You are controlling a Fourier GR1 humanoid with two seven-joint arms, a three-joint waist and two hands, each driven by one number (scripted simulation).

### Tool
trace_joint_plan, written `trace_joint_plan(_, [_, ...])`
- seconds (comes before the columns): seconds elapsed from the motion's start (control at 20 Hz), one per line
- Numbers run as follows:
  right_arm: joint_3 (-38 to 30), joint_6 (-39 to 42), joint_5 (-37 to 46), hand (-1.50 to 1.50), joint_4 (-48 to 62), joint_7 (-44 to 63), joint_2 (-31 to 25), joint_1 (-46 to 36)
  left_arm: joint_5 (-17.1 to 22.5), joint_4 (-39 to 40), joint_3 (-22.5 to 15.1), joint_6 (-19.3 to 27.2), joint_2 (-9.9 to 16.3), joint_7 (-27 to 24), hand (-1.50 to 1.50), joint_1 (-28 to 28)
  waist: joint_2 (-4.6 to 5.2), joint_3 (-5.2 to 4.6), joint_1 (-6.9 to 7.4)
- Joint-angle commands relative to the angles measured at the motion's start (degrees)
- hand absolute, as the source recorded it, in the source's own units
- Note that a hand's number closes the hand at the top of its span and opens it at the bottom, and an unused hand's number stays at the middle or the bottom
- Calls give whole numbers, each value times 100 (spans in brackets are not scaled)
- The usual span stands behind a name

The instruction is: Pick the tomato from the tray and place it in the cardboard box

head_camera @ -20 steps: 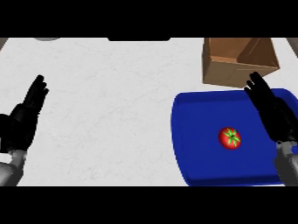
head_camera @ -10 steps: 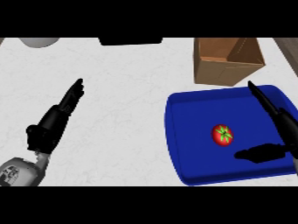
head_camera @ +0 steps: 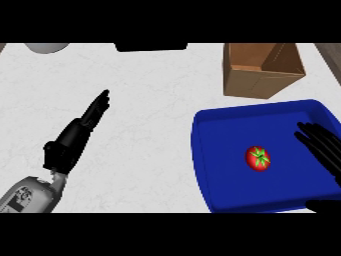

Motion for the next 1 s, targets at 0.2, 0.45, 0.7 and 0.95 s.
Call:
trace_joint_plan(0.2, [-527, 1672, -480, -150, -1956, 1337, -1233, 857, -216, 140, -64, -125, -280, -68, 0, -48, 35, -9, 116])
trace_joint_plan(0.45, [-622, 2347, -696, -150, -2646, 2114, -1121, 1135, -371, -42, 56, -208, -319, -12, 0, 119, 36, 1, 203])
trace_joint_plan(0.7, [-55, 2264, 50, -150, -2140, 2251, -165, 930, -563, 33, 244, -339, -622, 98, 0, 73, 45, 7, 247])
trace_joint_plan(0.95, [39, 3062, -218, -150, -1634, 2877, 357, -441, -654, 432, 521, -783, -762, 167, 0, -251, 65, 5, 297])
